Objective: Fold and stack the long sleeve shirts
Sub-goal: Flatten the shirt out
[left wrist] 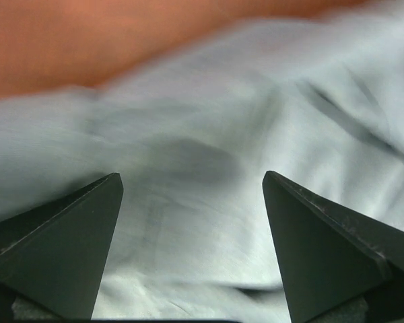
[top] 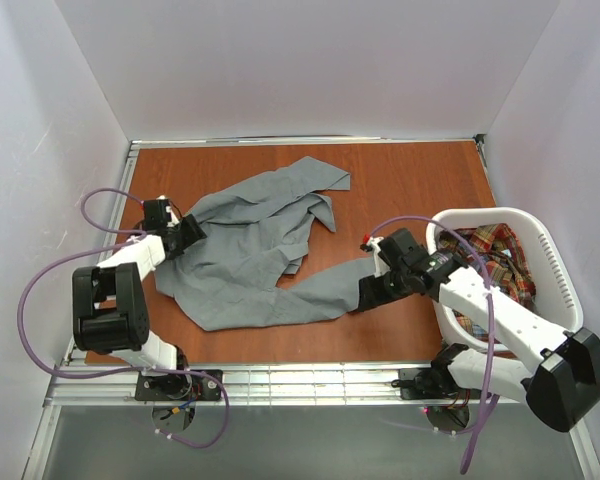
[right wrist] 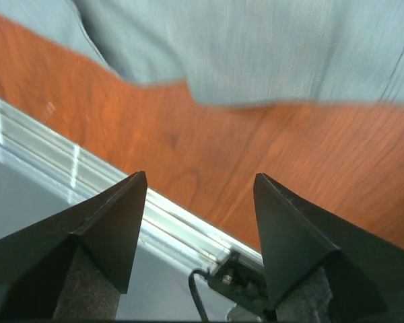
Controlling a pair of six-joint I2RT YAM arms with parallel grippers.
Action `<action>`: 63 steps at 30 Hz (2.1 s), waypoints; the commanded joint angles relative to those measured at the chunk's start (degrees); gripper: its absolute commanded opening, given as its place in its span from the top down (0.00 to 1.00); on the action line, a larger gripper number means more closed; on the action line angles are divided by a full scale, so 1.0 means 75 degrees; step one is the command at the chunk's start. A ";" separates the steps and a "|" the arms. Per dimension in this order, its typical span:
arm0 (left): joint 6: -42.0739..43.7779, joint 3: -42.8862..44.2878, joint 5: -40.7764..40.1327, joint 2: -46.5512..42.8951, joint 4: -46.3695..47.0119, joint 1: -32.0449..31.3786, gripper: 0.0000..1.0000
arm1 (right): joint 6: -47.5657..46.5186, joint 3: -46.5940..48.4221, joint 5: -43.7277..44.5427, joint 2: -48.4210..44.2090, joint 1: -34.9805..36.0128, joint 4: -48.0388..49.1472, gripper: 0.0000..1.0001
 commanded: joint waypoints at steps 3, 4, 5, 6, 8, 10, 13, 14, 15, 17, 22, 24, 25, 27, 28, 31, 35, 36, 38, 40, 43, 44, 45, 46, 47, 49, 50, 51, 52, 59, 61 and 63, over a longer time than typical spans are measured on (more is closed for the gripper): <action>0.1217 -0.0147 0.0452 -0.1531 0.0370 -0.1702 0.19 | -0.0067 0.1598 0.0278 0.1262 -0.0513 0.1146 0.39; 0.1474 -0.0066 0.0347 -0.1822 0.0370 -0.2076 0.19 | -0.0056 0.1774 0.0232 0.1522 -0.0653 0.1344 0.39; 0.1929 0.0004 0.0230 -0.1907 0.0393 -0.2799 0.19 | -0.0021 0.2100 0.0115 0.1757 -0.0933 0.1776 0.39; 0.2236 0.0051 0.0205 -0.1965 0.0417 -0.3155 0.19 | 0.0038 0.2220 0.0056 0.2165 -0.1052 0.1977 0.39; 0.2960 0.0321 -0.0074 -0.1908 0.0394 -0.4136 0.19 | 0.0202 0.2524 -0.0270 0.2658 -0.1379 0.2341 0.39; 0.3362 0.0601 -0.0228 -0.1663 0.0335 -0.4714 0.19 | 0.0365 0.2619 -0.0436 0.2895 -0.1510 0.2728 0.39; 0.4205 0.1316 -0.0742 -0.0808 0.0078 -0.5676 0.19 | 0.0472 0.2549 -0.0589 0.3153 -0.1627 0.3220 0.36; 0.4370 0.1654 -0.1023 -0.0295 -0.0016 -0.6072 0.20 | 0.0495 0.2561 -0.0554 0.3270 -0.1674 0.3256 0.33; 0.4731 0.1785 -0.1327 -0.0093 -0.0040 -0.6215 0.21 | 0.0507 0.2596 -0.0519 0.3340 -0.1698 0.3303 0.31; 0.5050 0.1985 -0.1563 0.0271 -0.0040 -0.6601 0.24 | 0.0519 0.2619 -0.0495 0.3435 -0.1803 0.3338 0.30; 0.6267 0.2348 -0.2219 0.1103 0.0042 -0.7002 0.27 | 0.0565 0.2328 -0.0507 0.3377 -0.1991 0.3561 0.30; 0.6480 0.2477 -0.2454 0.1396 0.0018 -0.7072 0.28 | 0.0647 0.2163 -0.0577 0.3306 -0.2073 0.3690 0.30; 0.6562 0.2513 -0.2733 0.1676 0.0018 -0.7119 0.28 | 0.0671 0.1988 -0.0624 0.3271 -0.2096 0.3737 0.30; 0.6738 0.2583 -0.2934 0.1889 0.0018 -0.7166 0.28 | 0.0729 0.1823 -0.0764 0.3166 -0.2155 0.3901 0.30; 0.6774 0.2606 -0.2994 0.2087 0.0030 -0.7201 0.28 | 0.0753 0.1741 -0.0788 0.3142 -0.2166 0.3936 0.30; 0.6832 0.2700 -0.3356 0.2322 0.0030 -0.7248 0.34 | 0.0753 0.1565 -0.0870 0.3072 -0.2213 0.3995 0.30; 0.6774 0.2817 -0.3708 0.2546 0.0030 -0.7260 0.84 | 0.0776 0.1413 -0.0975 0.2932 -0.2307 0.4065 0.31; 0.6716 0.2852 -0.3860 0.2488 0.0042 -0.7260 0.94 | 0.0776 0.1401 -0.0976 0.2896 -0.2330 0.4054 0.31; 0.6564 0.3039 -0.3966 0.2243 0.0088 -0.7260 1.00 | 0.0765 0.1377 -0.0976 0.2779 -0.2366 0.4053 0.31; 0.6144 0.3239 -0.3885 0.1599 0.0193 -0.7237 1.00 | 0.0765 0.1365 -0.0987 0.2674 -0.2401 0.4065 0.32; 0.4860 0.3625 -0.3441 0.0556 0.0370 -0.6969 1.00 | 0.0776 0.1354 -0.0976 0.2463 -0.2413 0.4042 0.32; 0.4446 0.3673 -0.3300 0.0240 0.0370 -0.6874 1.00 | 0.0776 0.1342 -0.0999 0.2358 -0.2413 0.4053 0.32; 0.4082 0.3545 -0.3160 -0.0053 0.0393 -0.6769 1.00 | 0.0765 0.1330 -0.1011 0.2287 -0.2401 0.4042 0.32; 0.3684 0.3312 -0.2984 -0.0671 0.0486 -0.6686 1.00 | 0.0753 0.1307 -0.1022 0.2217 -0.2413 0.4053 0.32; 0.3054 0.3020 -0.3017 -0.0967 0.0789 -0.6570 1.00 | 0.0730 0.1284 -0.1022 0.2077 -0.2413 0.4042 0.32; 0.2324 0.2001 -0.3204 -0.1843 0.0955 -0.6406 1.00 | 0.0601 0.1237 -0.0999 0.1947 -0.2401 0.4042 0.32; 0.1845 0.1672 -0.3089 -0.2069 0.1049 -0.6381 1.00 | 0.0566 0.1190 -0.1034 0.1854 -0.2413 0.4042 0.32; 0.1736 0.1298 -0.2879 -0.2292 0.1166 -0.6369 0.98 | 0.0542 0.1166 -0.1034 0.1806 -0.2413 0.4030 0.32; 0.1677 0.0807 -0.2552 -0.2410 0.1167 -0.6358 0.85 | 0.0414 0.1131 -0.1057 0.1771 -0.2401 0.3995 0.31; 0.1535 -0.0393 0.1245 -0.3159 0.1050 -0.6568 0.28 | 0.0261 0.0909 -0.0602 0.1560 -0.2401 0.3772 0.31; 0.1594 -0.0452 0.1530 -0.3371 0.0910 -0.6557 0.17 | 0.0307 0.0920 -0.0449 0.1560 -0.2401 0.3726 0.31; 0.1431 -0.0440 0.0797 -0.3605 0.0687 -0.6557 0.03 | 0.0436 0.0943 -0.0098 0.1641 -0.2413 0.3690 0.31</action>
